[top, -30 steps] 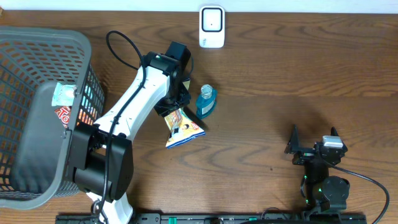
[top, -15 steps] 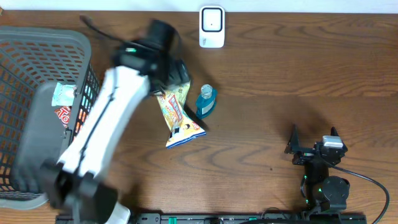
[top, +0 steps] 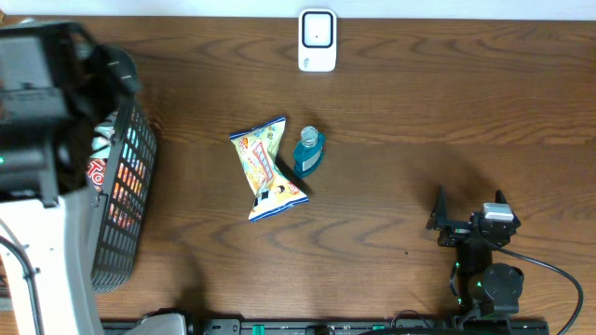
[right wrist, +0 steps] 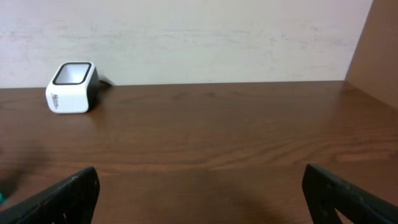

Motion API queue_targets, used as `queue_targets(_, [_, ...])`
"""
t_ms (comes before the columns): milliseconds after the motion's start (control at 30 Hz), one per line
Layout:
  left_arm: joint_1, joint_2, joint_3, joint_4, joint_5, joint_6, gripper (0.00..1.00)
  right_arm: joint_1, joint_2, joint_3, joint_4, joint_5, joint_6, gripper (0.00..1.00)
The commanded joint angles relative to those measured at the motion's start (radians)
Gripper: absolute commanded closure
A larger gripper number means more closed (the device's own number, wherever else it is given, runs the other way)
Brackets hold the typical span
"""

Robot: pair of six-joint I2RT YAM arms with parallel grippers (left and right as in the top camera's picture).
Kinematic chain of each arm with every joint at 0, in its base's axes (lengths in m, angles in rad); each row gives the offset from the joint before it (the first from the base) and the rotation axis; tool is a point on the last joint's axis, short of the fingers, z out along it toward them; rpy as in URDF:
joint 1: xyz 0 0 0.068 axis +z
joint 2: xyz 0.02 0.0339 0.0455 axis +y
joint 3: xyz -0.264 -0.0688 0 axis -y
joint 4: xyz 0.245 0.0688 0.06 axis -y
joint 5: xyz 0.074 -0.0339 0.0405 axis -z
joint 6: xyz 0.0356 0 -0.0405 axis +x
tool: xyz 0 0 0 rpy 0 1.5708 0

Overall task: Scan the item barcode
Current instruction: 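Lift the snack bag out and place it beside the spray bottle, then reach the left gripper into the basket and grasp the red candy bar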

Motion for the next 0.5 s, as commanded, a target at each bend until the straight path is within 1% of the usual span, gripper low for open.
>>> queue_targets(0, [0.135,0.06,-0.019,-0.044,-0.026,-0.025,0.0,0.008,-0.002,-0.001,-0.004,-0.005,-0.011,0.01])
queue_targets(133, [0.244,0.121,-0.051,-0.084,0.042,-0.032,0.0,0.008,-0.002,-0.001,-0.003,-0.005,-0.011,0.01])
queue_targets(233, [0.301,0.175,-0.092,-0.086,0.087,-0.035,0.0,0.008,-0.002,-0.001,-0.003,-0.005,-0.011,0.01])
queue_targets(333, [0.329,0.243,-0.145,-0.082,0.089,-0.05,0.0,0.008,-0.002,-0.001,-0.003,-0.005,-0.011,0.01])
queue_targets(467, [0.331,0.333,-0.202,-0.081,0.089,-0.05,0.0,0.008,-0.002,-0.001,-0.003,-0.005,-0.011,0.01])
